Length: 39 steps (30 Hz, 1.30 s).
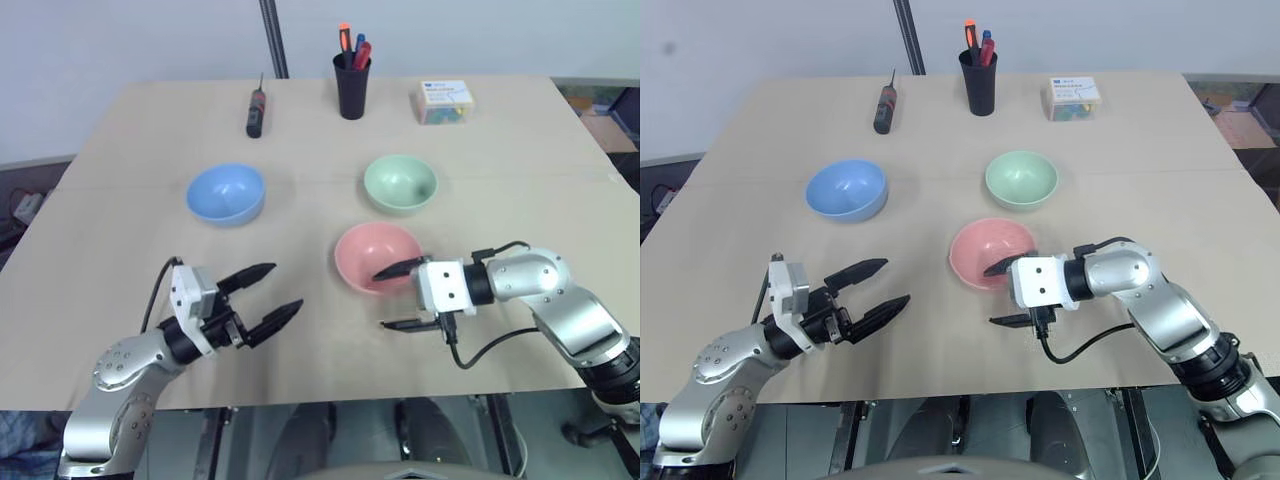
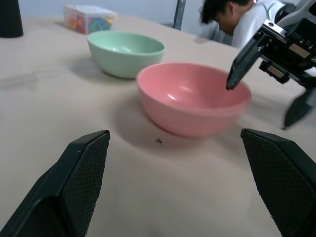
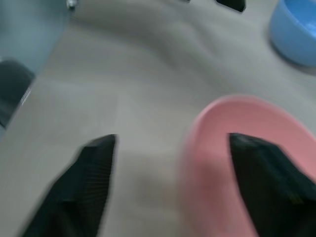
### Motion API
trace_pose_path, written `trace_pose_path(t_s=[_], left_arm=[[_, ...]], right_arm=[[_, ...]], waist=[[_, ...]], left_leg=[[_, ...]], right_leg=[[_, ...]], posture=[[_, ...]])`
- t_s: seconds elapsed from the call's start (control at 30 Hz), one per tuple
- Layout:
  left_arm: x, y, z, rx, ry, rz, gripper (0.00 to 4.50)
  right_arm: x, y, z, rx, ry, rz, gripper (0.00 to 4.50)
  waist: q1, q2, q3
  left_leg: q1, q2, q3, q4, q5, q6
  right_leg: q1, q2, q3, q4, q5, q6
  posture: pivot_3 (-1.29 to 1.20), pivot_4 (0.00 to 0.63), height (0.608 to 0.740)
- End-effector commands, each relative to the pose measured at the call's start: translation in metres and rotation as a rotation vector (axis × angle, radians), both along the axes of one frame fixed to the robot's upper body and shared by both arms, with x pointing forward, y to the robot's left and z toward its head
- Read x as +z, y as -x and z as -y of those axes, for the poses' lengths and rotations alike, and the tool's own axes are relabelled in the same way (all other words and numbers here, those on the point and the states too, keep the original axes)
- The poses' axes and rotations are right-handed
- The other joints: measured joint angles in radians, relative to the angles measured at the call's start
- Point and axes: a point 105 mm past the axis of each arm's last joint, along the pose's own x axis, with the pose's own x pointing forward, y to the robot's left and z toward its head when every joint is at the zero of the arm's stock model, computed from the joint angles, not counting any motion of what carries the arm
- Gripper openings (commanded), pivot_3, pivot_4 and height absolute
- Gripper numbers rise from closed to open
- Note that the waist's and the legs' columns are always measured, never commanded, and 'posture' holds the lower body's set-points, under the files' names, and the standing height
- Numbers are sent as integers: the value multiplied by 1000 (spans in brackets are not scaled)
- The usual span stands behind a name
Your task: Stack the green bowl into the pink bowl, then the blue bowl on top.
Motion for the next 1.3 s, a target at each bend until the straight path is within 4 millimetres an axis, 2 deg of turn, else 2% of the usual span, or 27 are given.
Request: trace_pose_path(t_s=[0.03,0.13,0.27,0.33,0.5,0.67,0.97,1.3], left_arm=[[22,-4,-8,50,95,69,4500],[28,-5,-9,68,132,83,4500],[36,-7,-15,115,176,110,4500],[40,-7,-17,131,192,120,4500],[43,-2,-19,152,198,132,4500],[45,2,-21,154,191,143,4500],[45,4,-20,145,177,150,4500],[43,0,-16,116,169,143,4500]], right_arm=[[51,-12,0,-23,-92,45,4440],[72,-41,1,-117,-143,85,4440],[80,-89,4,-287,-168,108,4440],[77,-104,3,-328,-170,99,4440],[52,-143,3,-428,-75,94,4440],[29,-163,7,-460,25,81,4440],[11,-181,10,-518,97,81,4440],[12,-178,7,-469,100,110,134]], waist=[[-2,0,0],[-3,0,0],[-1,-1,0],[-2,-1,0],[-6,0,0],[-6,0,0],[-8,0,0],[-8,0,0]], left_leg=[[0,0,0,0,0,0],[1,0,0,0,0,0],[0,-1,0,0,0,0],[0,-1,0,0,0,0],[-1,-2,1,-1,0,0],[-1,-3,2,-2,0,0],[-1,-3,3,-3,0,-1],[-1,-3,3,-3,0,-1]], right_leg=[[0,0,0,0,0,0],[0,0,0,0,0,0],[0,0,0,0,0,0],[0,0,0,0,0,0],[-2,0,0,-1,0,0],[-3,0,1,0,0,0],[-3,1,2,0,0,0],[-4,1,2,0,0,0]], posture=[[0,150,740],[0,150,740],[0,150,740],[0,150,740],[0,150,740],[0,150,740],[0,150,740],[0,150,740]])
